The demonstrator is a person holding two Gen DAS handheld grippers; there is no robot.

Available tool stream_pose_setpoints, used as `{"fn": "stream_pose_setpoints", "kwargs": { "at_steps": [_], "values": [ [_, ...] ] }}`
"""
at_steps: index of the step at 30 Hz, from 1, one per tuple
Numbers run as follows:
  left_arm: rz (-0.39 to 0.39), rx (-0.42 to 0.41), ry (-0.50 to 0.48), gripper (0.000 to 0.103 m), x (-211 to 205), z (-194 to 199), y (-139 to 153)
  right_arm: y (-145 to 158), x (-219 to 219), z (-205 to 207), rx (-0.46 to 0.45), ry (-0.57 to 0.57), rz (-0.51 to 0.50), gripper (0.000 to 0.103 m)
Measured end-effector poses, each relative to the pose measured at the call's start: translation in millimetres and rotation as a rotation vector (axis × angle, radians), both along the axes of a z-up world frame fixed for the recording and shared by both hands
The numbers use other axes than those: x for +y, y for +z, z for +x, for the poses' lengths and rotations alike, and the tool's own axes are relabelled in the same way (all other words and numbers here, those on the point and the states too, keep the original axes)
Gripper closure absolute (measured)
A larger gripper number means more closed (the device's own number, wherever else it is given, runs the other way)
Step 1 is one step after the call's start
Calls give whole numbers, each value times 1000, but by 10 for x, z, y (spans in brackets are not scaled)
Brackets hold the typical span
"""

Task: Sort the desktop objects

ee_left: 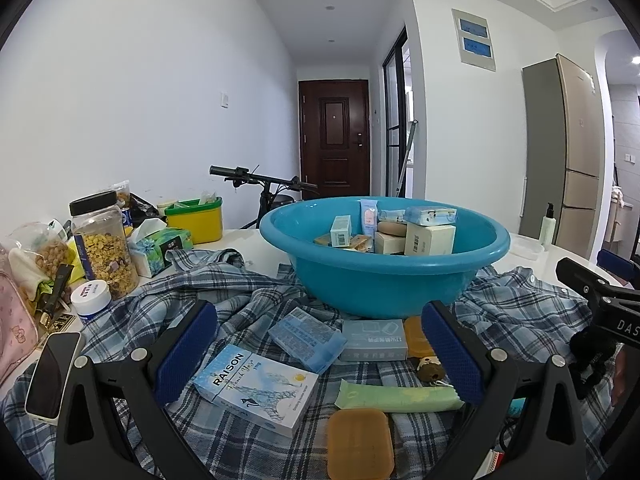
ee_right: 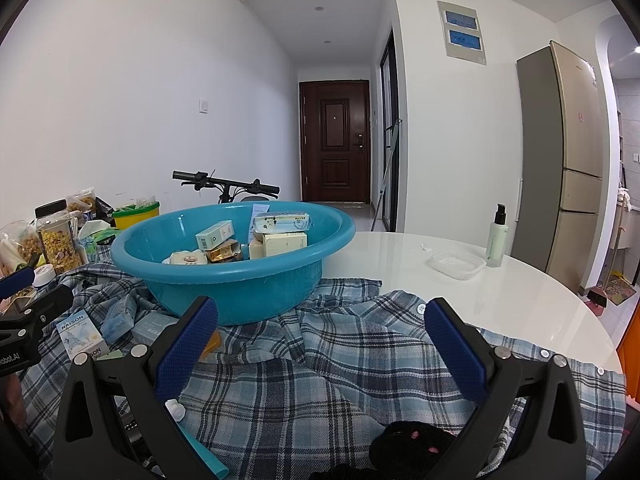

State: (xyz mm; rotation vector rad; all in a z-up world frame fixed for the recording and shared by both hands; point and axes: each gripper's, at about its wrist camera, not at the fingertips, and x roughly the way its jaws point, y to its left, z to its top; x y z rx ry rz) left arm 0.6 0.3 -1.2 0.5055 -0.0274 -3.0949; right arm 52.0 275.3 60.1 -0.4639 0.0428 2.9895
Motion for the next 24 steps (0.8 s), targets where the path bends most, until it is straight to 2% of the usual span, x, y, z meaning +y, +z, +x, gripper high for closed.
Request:
{"fn": "stream_pose_setpoints", "kwargs": {
  "at_steps": [8,18,24],
  "values": [
    [-8,-12,26,0,-14,-33,-7,4,-24,-35,-4,-16,3,0],
    [-2,-39,-25,0,17,-71,-24,-16,27,-21,-8,-19,-12,0],
    [7,-76,-19,0,2,-136,-51,-15,22,-24,-14,-22,-10,0]
  ]
}}
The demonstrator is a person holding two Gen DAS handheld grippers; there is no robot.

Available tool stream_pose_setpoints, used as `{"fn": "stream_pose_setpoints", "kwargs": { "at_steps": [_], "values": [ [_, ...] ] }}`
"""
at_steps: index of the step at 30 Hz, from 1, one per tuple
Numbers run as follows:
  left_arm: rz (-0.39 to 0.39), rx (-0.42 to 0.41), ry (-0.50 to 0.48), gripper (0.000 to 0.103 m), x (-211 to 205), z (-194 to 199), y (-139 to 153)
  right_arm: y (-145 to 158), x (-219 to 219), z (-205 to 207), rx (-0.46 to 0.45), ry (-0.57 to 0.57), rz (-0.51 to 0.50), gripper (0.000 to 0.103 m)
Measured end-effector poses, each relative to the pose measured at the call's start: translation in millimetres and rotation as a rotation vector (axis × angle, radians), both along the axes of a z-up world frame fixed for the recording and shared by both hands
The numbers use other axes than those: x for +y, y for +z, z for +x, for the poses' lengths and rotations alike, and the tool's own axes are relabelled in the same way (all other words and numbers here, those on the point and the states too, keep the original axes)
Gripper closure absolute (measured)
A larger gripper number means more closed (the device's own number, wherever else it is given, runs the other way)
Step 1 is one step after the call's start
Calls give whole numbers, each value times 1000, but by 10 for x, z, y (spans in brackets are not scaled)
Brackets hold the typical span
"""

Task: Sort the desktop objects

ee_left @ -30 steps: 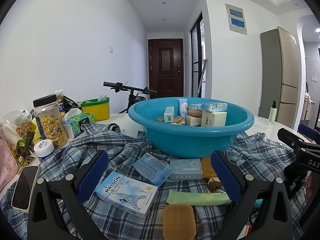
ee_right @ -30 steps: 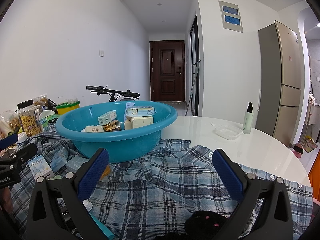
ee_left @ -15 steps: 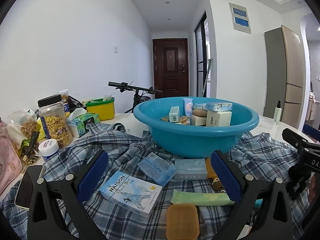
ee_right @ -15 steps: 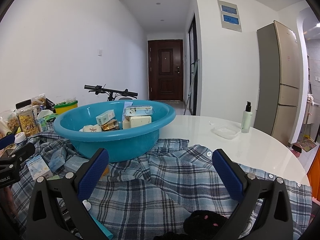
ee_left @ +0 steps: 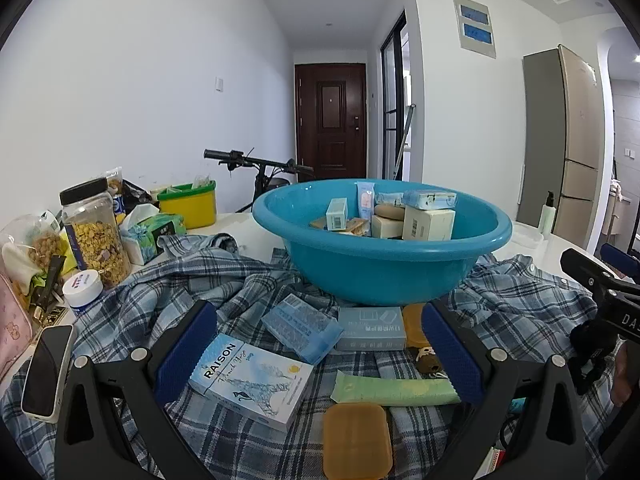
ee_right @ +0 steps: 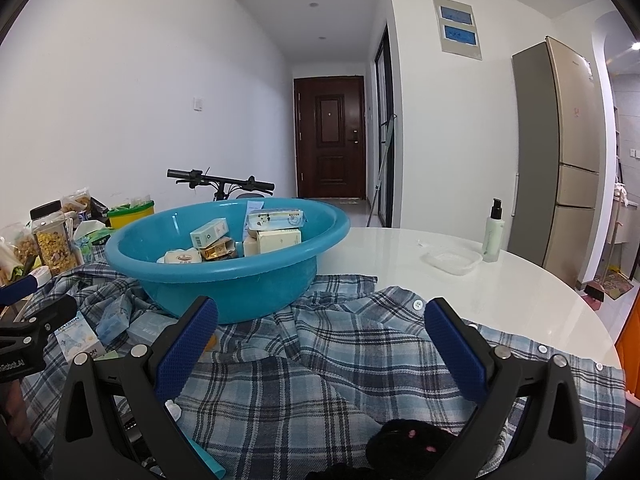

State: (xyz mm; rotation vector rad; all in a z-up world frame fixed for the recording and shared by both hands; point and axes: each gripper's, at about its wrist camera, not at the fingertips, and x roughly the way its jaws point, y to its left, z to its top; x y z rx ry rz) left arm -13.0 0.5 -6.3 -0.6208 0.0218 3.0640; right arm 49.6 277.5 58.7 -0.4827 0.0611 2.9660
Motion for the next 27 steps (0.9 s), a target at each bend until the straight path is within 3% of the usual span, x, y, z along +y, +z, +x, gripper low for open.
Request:
{"fn": "stream_pose_setpoints", "kwargs": {
  "at_steps": [6,17,27],
  "values": [
    [-11,-40,-6,0,25,-48,6,-10,-19,-47,-35,3,16,0],
    [45,-45,2,0,-88,-87,211,143,20,-48,-50,21,8,0],
    [14,-83,6,0,-78,-183,425,395,-22,-147,-92,52,17,0]
  ]
}}
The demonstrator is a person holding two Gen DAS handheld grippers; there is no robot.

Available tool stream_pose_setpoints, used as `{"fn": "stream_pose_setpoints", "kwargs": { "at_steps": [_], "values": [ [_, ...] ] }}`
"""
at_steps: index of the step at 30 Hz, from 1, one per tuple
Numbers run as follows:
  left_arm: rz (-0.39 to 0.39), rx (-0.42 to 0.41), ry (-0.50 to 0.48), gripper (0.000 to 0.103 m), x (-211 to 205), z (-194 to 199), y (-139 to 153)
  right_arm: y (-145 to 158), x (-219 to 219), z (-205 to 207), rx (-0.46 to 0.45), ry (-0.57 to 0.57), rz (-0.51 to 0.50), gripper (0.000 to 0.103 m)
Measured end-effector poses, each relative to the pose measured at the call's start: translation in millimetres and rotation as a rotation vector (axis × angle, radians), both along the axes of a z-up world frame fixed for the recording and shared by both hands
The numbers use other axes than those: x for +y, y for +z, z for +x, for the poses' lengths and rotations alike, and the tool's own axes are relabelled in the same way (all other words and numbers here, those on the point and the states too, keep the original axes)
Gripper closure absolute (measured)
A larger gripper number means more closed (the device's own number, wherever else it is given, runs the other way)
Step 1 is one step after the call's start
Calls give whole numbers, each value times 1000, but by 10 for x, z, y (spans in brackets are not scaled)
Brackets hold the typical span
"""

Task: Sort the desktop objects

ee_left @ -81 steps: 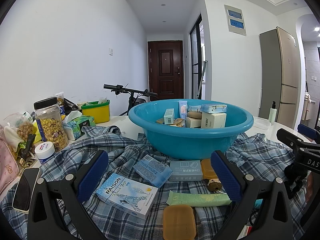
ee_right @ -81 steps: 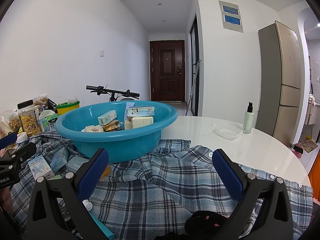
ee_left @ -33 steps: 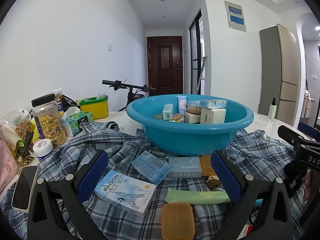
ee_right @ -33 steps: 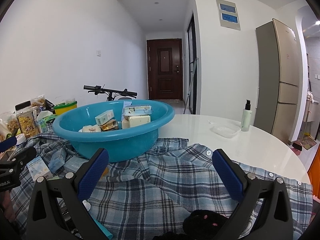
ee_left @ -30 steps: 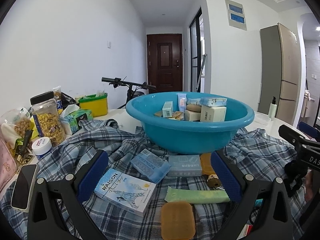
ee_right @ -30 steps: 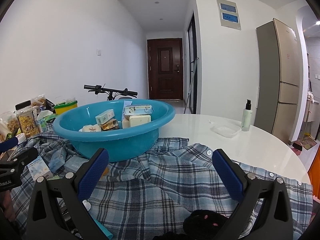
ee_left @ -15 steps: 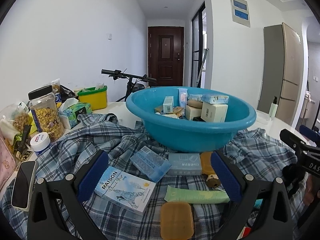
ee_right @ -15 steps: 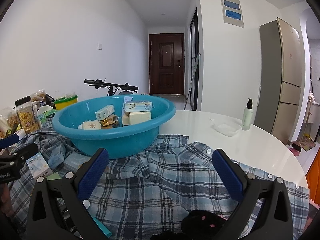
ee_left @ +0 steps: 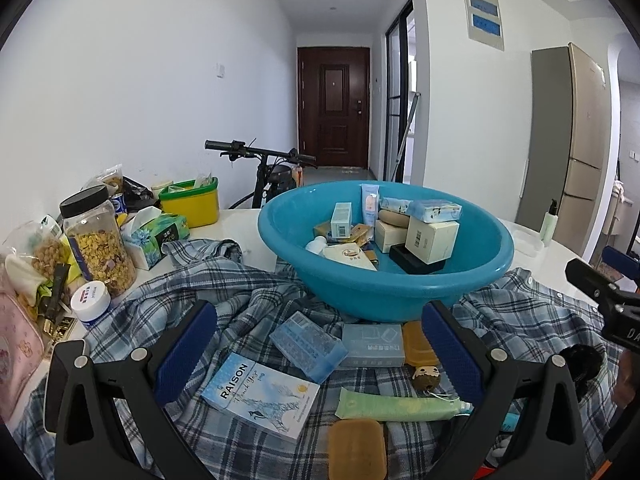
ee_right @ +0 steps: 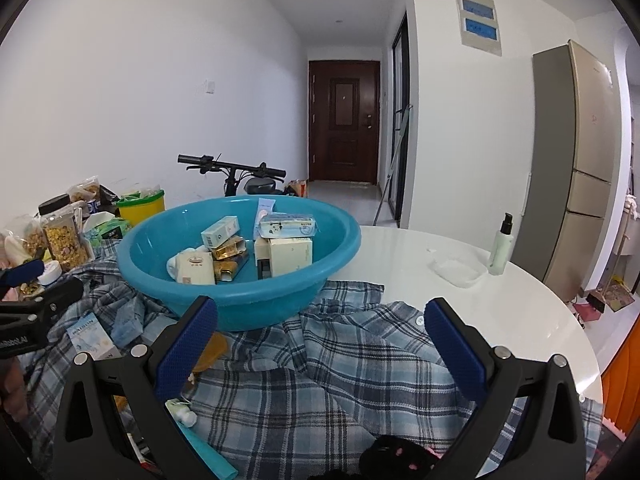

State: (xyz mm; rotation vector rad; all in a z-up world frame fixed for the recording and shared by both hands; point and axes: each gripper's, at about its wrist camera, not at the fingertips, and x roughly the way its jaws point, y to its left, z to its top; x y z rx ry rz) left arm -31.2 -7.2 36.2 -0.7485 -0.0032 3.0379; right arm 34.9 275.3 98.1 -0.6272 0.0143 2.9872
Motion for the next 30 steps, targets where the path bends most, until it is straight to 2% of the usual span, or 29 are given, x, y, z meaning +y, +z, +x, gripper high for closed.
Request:
{"fn": "stream_pose_setpoints", "kwargs": {
  "at_steps": [6,10,13,17,22,30],
  "values": [
    [45,-39,-1,0,-59,-108,193,160,61,-94,-64,20,-49,0],
    [-14,-82,19,0,-6,-176,349,268,70,-179,-128,46,-48,0],
    [-39,-96,-5,0,44,-186,449,357,52,-220,-169,74,-14,0],
    [-18,-137,-36,0,39,-242,565,499,57,-246,-187,102,-6,0],
    [-41,-145,-22,0,35,-299,727,667,22,-295,-227,139,30,0],
    [-47,-227,-28,0,45,-425,856,832,4,-407,-308,187,39,0]
  ]
}}
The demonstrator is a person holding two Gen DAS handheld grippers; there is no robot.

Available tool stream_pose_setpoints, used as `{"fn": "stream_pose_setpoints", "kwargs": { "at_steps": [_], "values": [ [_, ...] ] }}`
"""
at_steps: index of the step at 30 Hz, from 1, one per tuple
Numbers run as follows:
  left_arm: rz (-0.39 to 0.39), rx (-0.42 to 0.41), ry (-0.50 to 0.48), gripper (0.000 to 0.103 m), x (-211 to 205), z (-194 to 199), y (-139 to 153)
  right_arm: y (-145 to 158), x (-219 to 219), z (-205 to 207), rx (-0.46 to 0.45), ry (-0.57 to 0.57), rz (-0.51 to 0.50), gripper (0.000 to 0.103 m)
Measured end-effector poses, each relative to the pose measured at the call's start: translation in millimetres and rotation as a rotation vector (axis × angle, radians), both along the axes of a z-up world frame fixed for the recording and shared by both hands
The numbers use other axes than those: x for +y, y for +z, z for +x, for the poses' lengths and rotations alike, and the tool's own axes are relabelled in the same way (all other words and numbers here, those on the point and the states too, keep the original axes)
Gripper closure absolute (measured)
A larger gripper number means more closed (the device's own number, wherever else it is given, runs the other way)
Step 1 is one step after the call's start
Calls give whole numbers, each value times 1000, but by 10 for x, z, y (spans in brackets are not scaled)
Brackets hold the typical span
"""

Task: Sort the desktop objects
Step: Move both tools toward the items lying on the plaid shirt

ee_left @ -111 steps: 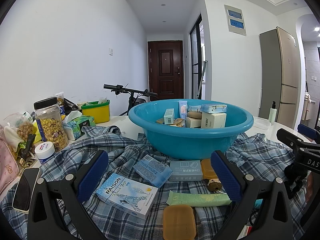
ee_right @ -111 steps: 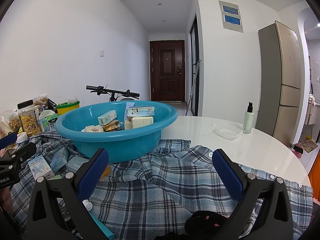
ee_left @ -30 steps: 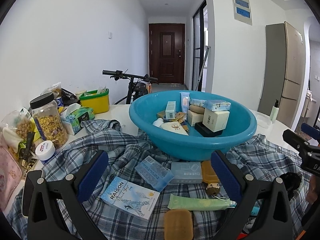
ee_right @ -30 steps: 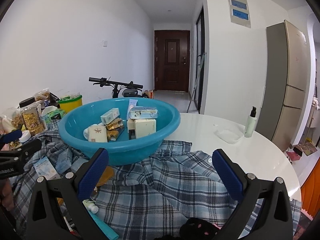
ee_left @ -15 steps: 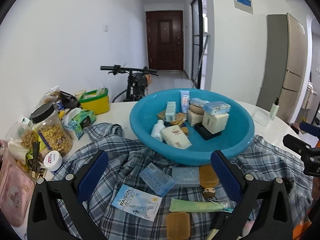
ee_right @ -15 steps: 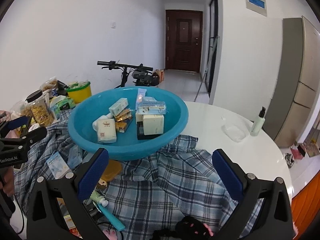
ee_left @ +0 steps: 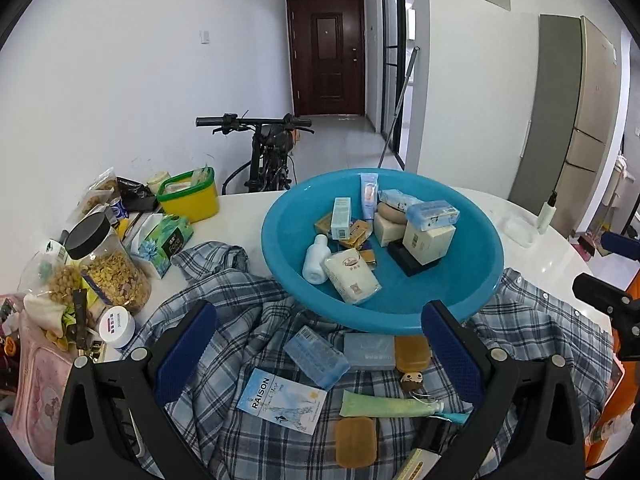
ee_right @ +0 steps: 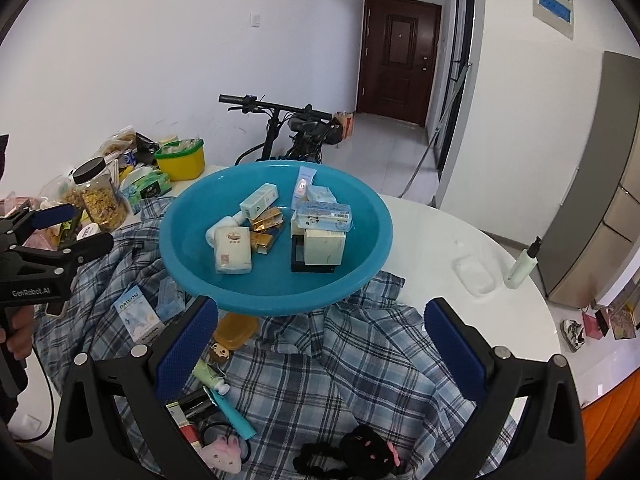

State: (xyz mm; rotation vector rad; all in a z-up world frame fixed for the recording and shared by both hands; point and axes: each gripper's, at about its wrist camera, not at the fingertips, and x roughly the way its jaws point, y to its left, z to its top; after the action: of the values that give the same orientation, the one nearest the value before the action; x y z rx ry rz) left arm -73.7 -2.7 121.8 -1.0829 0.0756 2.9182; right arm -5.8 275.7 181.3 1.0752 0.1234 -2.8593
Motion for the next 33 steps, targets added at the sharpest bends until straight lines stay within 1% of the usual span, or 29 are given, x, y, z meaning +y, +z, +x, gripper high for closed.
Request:
{"fn": "stream_pose_setpoints", "kwargs": {
  "at_steps": [4,9,12,17,26,33],
  "values": [
    [-7,5,-1,0,20,-21,51,92,1,-29,3,-2,18,0],
    [39,-31,-11,0,6,-68,75,140,40,-107,-51,13,-35,0],
    [31,-32,-21,0,18,-75,114,181,33,-112,-40,0,-17,0],
    [17,-23,-19,0,15,-67,160,237,54,-110,-27,-12,-23,0],
    [13,-34,-39,0,17,-54,149,217,76,-110,-35,-17,-19,0],
    [-1,-41,-41,0,58,-27,63,131,107,-88,-52,-19,-22,0]
  ]
}}
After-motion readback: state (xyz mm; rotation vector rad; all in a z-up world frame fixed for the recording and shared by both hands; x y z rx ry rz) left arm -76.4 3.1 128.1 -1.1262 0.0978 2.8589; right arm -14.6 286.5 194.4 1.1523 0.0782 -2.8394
